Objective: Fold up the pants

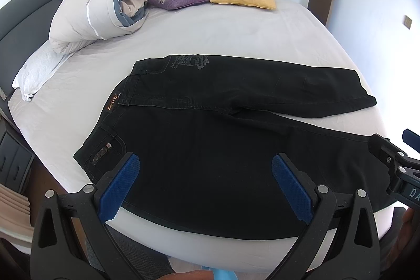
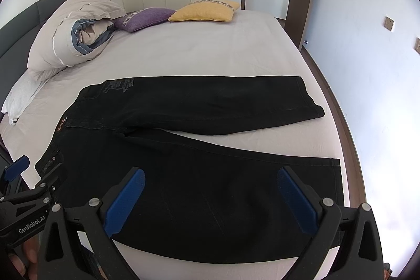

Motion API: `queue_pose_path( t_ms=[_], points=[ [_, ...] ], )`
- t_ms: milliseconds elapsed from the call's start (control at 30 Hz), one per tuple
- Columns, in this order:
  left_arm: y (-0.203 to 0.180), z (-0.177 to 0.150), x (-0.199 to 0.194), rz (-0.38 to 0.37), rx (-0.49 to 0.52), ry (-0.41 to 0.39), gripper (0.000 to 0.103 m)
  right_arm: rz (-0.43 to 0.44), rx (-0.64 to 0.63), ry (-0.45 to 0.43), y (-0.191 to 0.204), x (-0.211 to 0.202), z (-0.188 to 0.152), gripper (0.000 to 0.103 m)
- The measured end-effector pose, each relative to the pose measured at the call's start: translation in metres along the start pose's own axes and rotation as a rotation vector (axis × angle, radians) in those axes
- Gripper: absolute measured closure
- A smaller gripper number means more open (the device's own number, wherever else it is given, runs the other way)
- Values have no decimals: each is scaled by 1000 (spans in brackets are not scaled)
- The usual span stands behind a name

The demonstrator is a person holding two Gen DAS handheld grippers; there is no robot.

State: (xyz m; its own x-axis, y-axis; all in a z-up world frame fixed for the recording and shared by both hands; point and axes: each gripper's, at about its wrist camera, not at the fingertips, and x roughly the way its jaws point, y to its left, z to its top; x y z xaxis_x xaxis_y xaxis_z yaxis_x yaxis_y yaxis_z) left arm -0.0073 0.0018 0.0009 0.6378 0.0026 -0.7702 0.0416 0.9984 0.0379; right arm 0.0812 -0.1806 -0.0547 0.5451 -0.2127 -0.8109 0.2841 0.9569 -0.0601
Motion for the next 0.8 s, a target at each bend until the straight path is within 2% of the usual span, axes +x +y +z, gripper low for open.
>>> queue_pose_path(
  t_ms=[800],
  points=[
    [2, -1, -1, 0, -9, 3, 0, 9, -8, 3, 3, 2, -5, 0]
  ],
)
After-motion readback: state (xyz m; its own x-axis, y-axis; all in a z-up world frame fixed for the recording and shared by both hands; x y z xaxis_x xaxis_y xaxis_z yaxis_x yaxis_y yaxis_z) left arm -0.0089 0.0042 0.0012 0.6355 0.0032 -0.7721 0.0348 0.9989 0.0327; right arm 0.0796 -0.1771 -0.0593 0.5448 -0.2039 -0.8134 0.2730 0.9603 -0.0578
